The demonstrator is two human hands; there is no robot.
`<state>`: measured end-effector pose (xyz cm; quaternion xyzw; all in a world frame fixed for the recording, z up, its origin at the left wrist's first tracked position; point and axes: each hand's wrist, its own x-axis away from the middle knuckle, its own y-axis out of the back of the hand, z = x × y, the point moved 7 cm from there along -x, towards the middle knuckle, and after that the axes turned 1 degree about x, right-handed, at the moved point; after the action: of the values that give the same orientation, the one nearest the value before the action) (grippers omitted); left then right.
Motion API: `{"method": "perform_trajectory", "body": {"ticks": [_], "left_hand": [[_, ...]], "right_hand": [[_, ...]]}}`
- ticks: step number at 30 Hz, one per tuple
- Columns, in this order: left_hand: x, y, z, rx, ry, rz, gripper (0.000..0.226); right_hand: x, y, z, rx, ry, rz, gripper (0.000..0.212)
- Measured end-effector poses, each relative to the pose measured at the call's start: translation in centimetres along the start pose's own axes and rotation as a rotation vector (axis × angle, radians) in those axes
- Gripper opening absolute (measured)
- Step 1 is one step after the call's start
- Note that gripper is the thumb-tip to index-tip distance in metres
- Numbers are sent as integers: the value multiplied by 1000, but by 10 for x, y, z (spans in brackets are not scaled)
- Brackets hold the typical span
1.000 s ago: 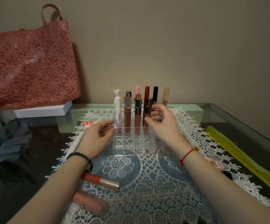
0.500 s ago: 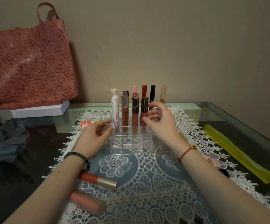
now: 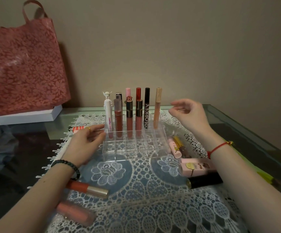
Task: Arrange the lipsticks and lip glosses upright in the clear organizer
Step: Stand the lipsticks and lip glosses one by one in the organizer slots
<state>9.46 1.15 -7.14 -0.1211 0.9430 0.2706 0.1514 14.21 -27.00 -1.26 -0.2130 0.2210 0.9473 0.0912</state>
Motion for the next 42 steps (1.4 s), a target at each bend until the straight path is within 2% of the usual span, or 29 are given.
{"method": "perform_trajectory", "body": {"ticks": [7,13,19,25,32,35,39,42], "left_hand": [[-3,3,4,-68,-35,-20,32],[-4,3,4,-60,-52,-24,32],[-5,2,5,-50,-62,-25,32],[-4,3,4,-35,-64,-41,30],[-4,4,3,-33,-60,-41,31],[-3,3,2,-39,-61,-36,32],[-2,3,1,-33,-56,-36,32],[-2,3,0,-26,-49,-28,33]], "right_hand": [[-4,-32,-42,175,-178,278,23],[-10,-52,-64,248,-354,382,19],[-10,-55,-58,323,-398,477,19],[-10,-60,-48,354,-337,582,21],[-9,-65,-48,469,-225,615,27],[-9,-63,-49,504,-195,583,23],[-10,-57,-55,493,-239,557,13],[-14,-51,-60,425,-283,459,15]]}}
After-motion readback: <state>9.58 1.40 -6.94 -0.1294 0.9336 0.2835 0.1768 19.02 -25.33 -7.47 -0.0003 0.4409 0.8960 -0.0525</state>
